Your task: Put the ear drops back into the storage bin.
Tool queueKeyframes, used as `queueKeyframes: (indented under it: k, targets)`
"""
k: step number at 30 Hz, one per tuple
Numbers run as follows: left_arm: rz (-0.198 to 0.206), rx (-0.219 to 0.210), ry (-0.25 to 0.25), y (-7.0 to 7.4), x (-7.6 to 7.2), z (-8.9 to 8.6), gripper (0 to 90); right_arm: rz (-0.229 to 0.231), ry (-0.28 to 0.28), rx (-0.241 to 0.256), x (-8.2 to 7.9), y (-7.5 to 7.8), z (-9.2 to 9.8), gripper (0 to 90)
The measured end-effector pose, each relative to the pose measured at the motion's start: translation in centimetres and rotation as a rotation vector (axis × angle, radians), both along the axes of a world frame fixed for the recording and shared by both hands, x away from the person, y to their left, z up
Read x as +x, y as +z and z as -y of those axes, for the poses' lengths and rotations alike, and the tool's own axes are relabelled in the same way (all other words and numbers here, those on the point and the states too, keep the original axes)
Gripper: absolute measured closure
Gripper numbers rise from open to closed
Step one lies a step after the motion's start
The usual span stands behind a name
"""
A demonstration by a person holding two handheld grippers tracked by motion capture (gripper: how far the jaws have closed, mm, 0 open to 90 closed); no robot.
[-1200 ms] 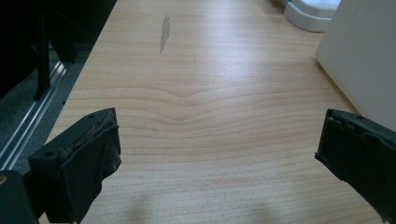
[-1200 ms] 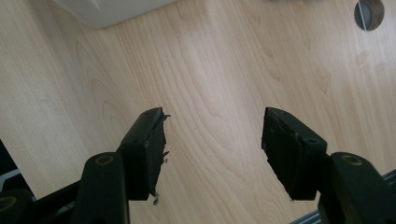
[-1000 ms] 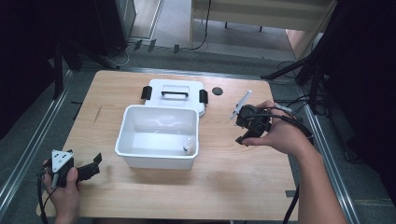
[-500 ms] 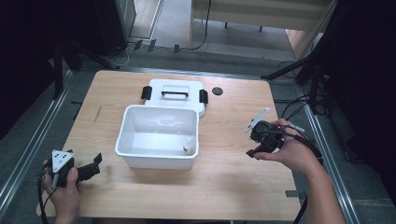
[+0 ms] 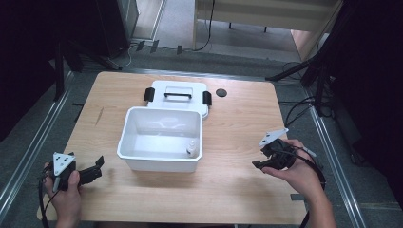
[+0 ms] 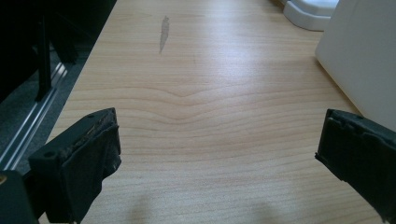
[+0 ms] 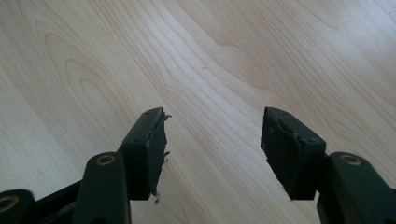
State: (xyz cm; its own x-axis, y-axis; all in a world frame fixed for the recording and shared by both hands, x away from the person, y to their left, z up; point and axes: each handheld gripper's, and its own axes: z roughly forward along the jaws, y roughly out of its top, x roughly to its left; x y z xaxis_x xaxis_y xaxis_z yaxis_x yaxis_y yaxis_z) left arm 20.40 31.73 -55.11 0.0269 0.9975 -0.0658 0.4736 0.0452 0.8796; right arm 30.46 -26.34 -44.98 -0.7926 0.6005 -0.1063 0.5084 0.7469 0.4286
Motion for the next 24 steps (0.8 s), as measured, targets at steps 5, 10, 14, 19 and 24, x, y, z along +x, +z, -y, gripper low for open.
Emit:
queueKeyframes:
  k: [5,10,14,19,24]
  targets:
    - [-0.003,0.003,-0.002,0.0,0.0,0.0,0.0,0.065,-0.055,0.092,-1.1,-1.4,1.0,40.7]
    - [0.0,0.005,-0.003,0.0,0.0,0.0,0.0,0.144,-0.138,0.207,-2.2,-3.2,2.3,40.8]
    - [-0.002,0.01,-0.005,0.0,0.0,0.1,0.0,0.219,-0.19,0.328,-3.4,-4.6,3.2,40.2]
    - [0.001,0.01,-0.006,0.0,0.0,0.1,0.0,0.353,-0.259,0.487,-4.8,-6.3,4.6,39.7]
    - [0.004,0.011,-0.005,0.0,-0.1,0.1,0.0,0.399,-0.349,0.668,-6.4,-8.4,6.4,39.8]
